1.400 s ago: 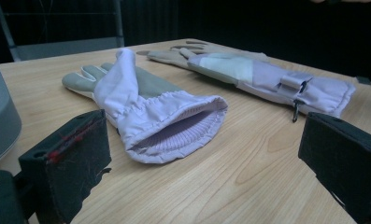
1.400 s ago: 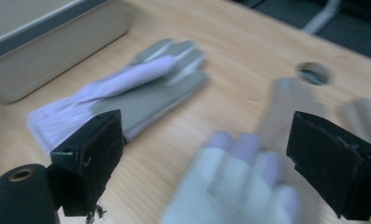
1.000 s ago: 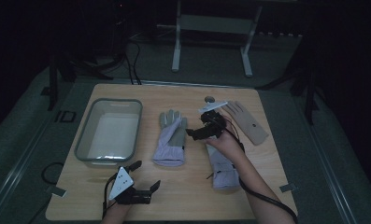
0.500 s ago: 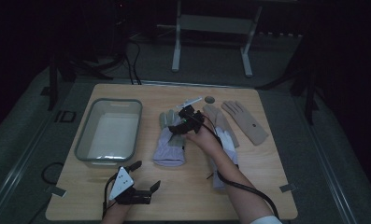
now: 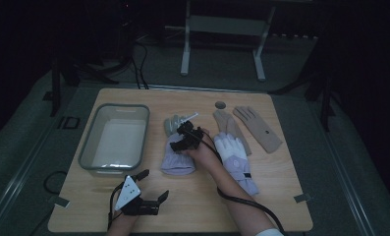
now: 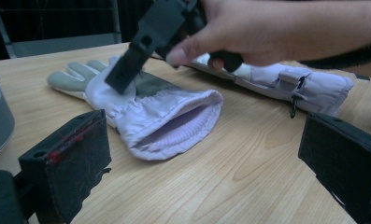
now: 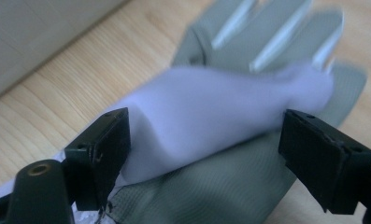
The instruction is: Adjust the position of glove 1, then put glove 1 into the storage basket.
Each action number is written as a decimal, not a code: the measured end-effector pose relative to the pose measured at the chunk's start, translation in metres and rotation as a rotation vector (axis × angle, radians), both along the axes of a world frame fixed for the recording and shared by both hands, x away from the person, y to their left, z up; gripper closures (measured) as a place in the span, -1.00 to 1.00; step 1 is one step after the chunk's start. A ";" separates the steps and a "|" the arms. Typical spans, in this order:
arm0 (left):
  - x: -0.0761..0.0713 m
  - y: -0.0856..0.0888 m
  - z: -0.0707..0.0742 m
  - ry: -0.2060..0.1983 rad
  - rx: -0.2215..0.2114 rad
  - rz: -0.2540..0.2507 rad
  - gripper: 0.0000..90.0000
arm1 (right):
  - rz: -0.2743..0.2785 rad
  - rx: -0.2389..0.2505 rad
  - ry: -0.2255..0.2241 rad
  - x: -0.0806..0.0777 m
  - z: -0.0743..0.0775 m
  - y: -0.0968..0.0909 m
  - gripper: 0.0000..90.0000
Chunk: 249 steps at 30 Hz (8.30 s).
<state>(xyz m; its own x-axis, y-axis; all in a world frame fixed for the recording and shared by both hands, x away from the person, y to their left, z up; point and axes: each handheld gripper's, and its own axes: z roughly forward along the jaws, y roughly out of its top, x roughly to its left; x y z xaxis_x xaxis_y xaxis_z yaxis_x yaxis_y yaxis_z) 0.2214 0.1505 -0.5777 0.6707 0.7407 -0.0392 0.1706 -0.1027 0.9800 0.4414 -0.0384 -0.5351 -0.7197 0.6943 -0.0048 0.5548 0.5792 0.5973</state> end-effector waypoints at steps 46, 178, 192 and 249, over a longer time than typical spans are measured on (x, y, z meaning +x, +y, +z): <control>-0.001 0.000 0.000 -0.009 -0.015 0.012 -0.95 | -0.004 0.171 -0.046 -0.078 0.064 -0.061 0.77; 0.001 0.000 0.000 0.008 -0.012 0.010 -0.94 | -0.251 0.230 -0.155 -0.112 0.095 -0.169 0.72; 0.001 0.000 0.000 0.009 -0.009 0.008 -0.94 | -0.172 0.243 -0.156 -0.110 0.110 -0.120 0.72; 0.007 -0.003 0.007 0.097 0.017 0.081 -0.89 | -0.029 0.159 -0.012 -0.078 0.066 -0.105 0.18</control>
